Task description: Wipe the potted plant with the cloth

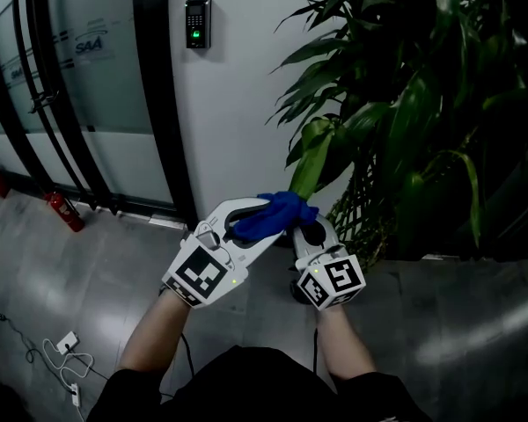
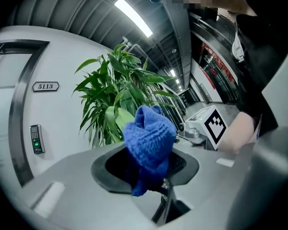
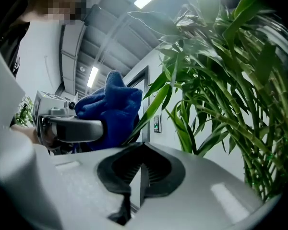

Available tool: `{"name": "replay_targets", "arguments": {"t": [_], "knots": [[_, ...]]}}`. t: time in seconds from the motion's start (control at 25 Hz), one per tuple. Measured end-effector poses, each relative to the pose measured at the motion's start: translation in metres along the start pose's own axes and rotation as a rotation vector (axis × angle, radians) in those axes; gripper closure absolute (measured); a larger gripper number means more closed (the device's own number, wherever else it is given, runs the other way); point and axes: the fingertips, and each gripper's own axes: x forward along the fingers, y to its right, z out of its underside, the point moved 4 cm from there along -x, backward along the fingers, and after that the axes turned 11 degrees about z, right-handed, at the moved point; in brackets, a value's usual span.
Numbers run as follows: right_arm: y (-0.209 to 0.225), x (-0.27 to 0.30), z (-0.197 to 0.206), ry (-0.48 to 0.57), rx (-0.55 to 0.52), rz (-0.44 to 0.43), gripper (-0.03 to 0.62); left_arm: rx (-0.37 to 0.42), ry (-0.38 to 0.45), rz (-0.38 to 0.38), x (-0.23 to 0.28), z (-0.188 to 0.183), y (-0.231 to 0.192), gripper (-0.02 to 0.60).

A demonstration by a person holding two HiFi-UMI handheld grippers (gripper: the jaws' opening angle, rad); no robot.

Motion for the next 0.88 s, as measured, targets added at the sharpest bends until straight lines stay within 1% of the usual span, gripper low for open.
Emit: {"name": "replay_targets", "arguments": {"t": [0.12,0.28,0.44,0.68,0.88], "knots": [[0.000,-0.003,0.004,-0.009,0.011,0.002,0.591,-0.028,-0.011,-0.001,-0.002,0.009,0.008,0.431],[-0.003,-0.005,0.012,-0.026,0.021,-0.008,0.591,-0.098,0.001,-0.017,-0.010,0.022,0.015,0.431],[-0.005,-0.006,0.016,-0.033,0.027,-0.014,0.591,-0.149,0.004,-0.039,-0.018,0.034,0.017,0.431],[-0.008,-0.007,0.024,-0.050,0.035,-0.022,0.591,-0.255,0.080,-0.077,-0.035,0.043,0.017,0.431],[-0.009,-0.008,0.036,-0.078,0.049,-0.036,0.591,-0.343,0.098,-0.121,-0.045,0.065,0.023,0.431]]}}
